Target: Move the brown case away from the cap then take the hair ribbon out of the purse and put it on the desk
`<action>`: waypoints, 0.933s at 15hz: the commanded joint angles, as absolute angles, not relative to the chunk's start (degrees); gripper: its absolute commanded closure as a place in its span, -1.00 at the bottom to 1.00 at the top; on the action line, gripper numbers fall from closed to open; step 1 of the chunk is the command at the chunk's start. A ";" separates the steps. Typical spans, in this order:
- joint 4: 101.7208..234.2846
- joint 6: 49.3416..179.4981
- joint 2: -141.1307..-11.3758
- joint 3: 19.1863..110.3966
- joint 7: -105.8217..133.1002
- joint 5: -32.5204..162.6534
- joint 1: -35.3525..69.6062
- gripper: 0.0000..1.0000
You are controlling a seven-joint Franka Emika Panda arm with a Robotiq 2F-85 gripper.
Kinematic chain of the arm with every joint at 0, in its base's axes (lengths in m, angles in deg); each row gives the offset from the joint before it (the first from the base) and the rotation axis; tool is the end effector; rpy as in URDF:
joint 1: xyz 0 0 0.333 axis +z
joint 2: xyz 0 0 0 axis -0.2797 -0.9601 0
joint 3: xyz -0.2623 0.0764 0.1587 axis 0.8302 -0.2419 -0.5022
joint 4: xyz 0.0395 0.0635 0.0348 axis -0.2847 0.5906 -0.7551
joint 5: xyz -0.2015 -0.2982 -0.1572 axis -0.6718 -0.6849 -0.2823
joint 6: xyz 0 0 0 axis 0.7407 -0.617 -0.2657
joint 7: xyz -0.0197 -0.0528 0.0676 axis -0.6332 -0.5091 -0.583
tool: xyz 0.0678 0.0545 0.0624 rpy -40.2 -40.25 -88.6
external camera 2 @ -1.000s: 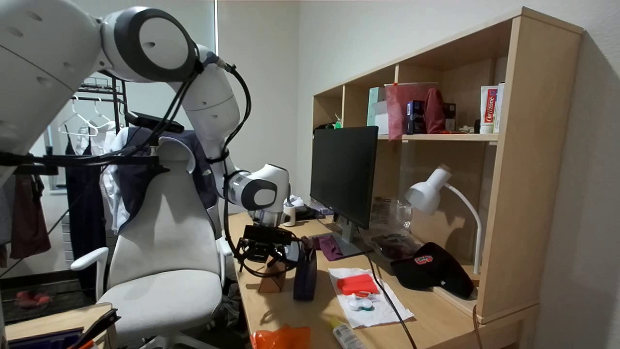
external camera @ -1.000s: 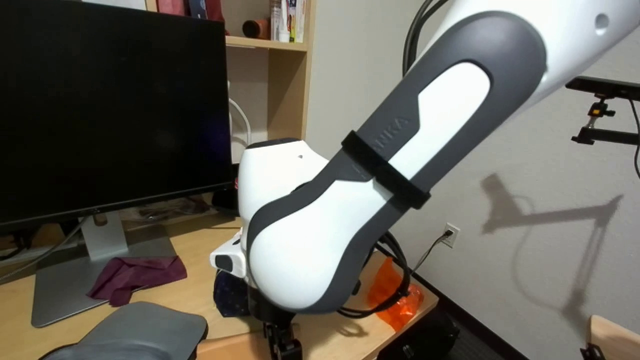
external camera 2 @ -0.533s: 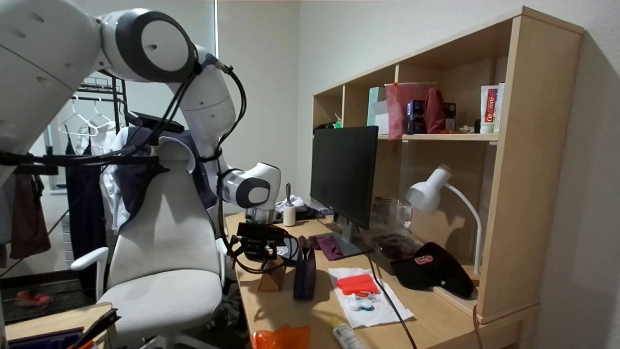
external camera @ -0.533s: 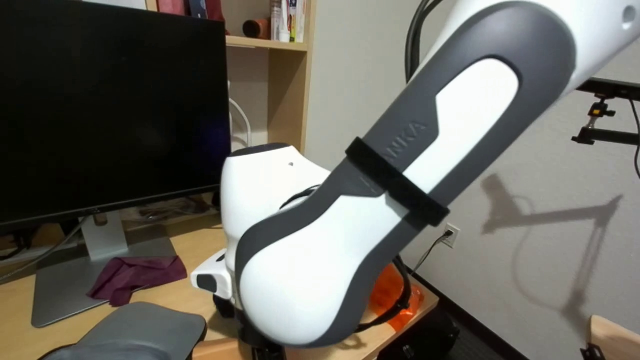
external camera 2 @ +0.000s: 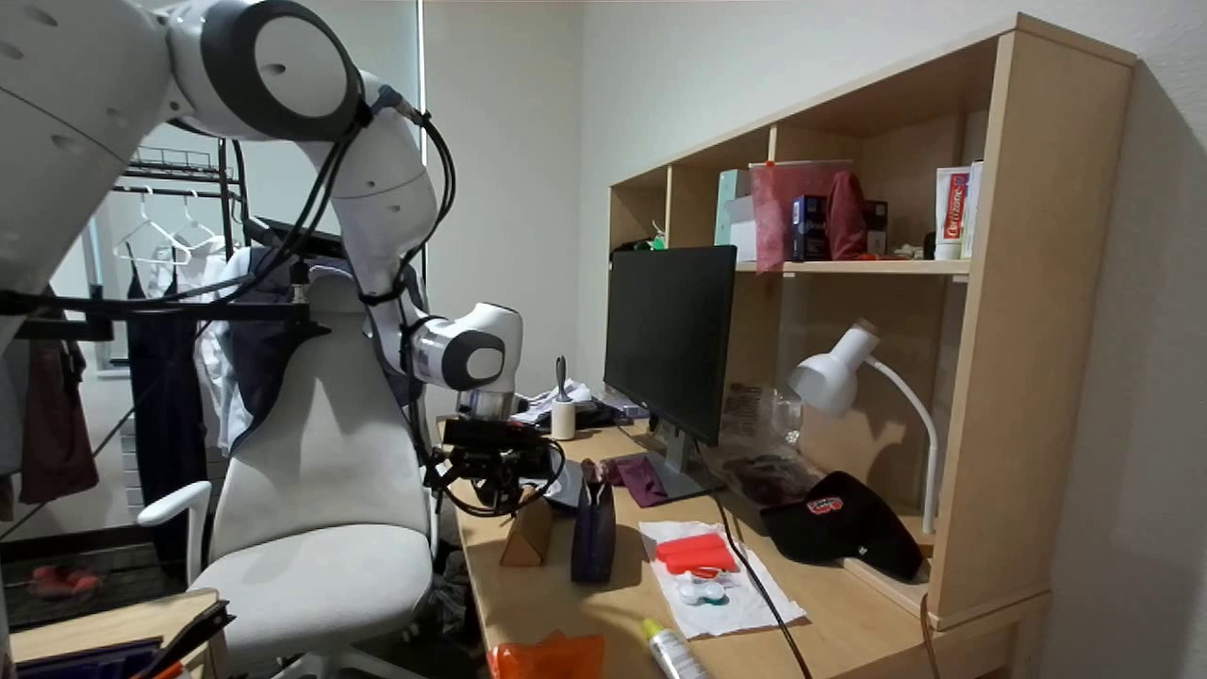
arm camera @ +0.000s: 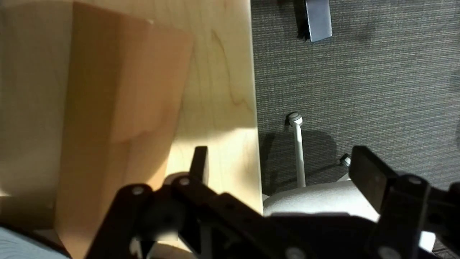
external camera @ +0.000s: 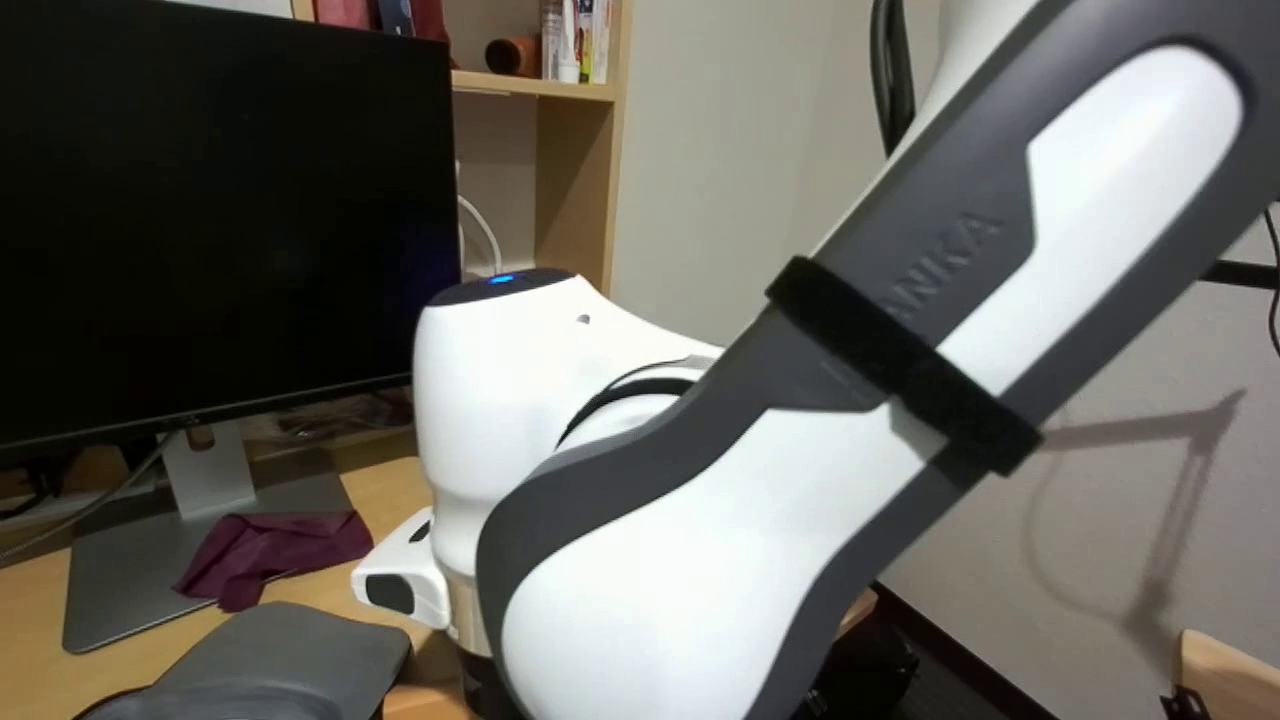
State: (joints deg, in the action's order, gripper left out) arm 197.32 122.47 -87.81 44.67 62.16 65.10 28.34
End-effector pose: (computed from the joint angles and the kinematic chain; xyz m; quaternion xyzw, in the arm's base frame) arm 0.4943 0.2691 0.1767 -0.8008 -0.5945 0.0440 0.0584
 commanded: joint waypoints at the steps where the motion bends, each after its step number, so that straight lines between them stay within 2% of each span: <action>1: 201.55 124.20 -82.43 44.90 58.34 62.13 28.51 -1.00; 9: 198.27 126.53 -83.95 49.93 52.98 54.09 27.62 -1.00; 14: 194.86 126.15 -89.45 48.21 57.23 56.98 23.91 -1.00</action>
State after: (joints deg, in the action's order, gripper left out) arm 197.18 124.99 -85.68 49.86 55.33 56.20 26.12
